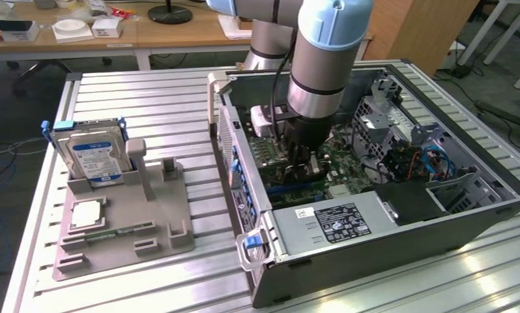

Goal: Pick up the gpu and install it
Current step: 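Insert the gpu into the slot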

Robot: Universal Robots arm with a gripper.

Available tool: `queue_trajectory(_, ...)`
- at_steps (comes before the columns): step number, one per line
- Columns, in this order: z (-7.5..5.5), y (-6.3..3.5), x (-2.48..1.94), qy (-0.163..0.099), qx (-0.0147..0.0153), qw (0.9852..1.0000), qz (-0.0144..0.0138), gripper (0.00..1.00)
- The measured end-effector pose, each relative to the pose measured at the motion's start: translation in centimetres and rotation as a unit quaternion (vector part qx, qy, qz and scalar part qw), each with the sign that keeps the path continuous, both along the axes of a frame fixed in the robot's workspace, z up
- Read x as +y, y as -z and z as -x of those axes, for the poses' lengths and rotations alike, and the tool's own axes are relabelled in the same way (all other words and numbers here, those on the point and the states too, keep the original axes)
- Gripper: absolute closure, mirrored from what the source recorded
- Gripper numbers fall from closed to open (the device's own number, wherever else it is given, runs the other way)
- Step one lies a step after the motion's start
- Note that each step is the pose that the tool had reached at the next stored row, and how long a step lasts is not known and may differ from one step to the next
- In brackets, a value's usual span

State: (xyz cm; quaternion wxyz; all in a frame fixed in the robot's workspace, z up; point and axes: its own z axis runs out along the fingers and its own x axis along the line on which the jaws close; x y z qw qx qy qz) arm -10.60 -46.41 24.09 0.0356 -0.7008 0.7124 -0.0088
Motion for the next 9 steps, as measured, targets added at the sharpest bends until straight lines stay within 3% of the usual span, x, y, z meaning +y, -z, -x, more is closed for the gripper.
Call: queue_trajectory(9, 0.09, 0.0, 0.01, 0.008, 0.0, 1.0, 0.0, 0.73)
